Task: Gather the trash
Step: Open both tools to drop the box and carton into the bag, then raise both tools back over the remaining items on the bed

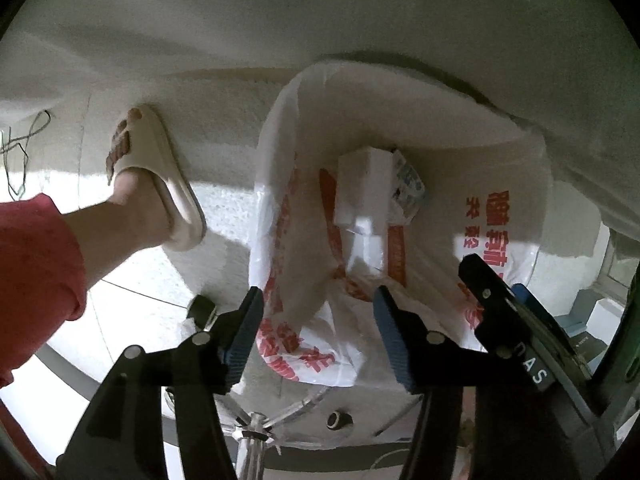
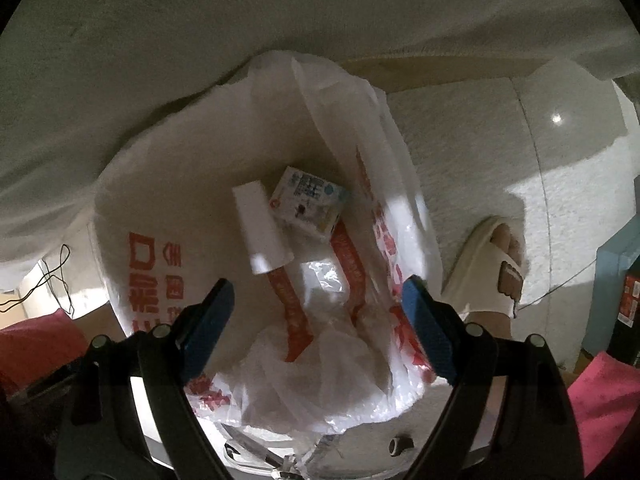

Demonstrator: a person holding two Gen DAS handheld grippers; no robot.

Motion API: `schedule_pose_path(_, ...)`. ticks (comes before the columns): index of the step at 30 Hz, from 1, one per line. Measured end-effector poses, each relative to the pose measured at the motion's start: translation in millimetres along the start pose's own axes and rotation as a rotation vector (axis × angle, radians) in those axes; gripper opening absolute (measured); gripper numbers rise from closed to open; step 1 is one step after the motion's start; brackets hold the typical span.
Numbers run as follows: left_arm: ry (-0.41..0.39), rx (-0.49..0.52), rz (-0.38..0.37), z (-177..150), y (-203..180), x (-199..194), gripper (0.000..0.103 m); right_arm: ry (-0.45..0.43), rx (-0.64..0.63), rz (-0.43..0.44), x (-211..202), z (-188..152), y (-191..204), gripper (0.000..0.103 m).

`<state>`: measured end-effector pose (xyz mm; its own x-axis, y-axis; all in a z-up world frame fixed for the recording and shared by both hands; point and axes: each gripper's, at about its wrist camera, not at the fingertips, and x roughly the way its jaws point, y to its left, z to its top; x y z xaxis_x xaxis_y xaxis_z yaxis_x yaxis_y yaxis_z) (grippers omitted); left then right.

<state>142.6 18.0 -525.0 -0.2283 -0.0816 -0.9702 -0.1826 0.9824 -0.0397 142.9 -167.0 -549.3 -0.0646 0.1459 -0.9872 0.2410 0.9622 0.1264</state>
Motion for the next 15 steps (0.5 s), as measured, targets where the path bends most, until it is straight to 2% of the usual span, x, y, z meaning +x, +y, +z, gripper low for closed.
schedule_pose_path(10,-0.098,0.083,0.016,-19,-6,-43,0.066,-0.078,-0.022,-0.014,-45,-17,-3,0.084)
schedule_pose_path(15,-0.128,0.172,0.041,-39,-8,-80,0.068,-0.149,-0.079,-0.017,-85,-38,3,0.084)
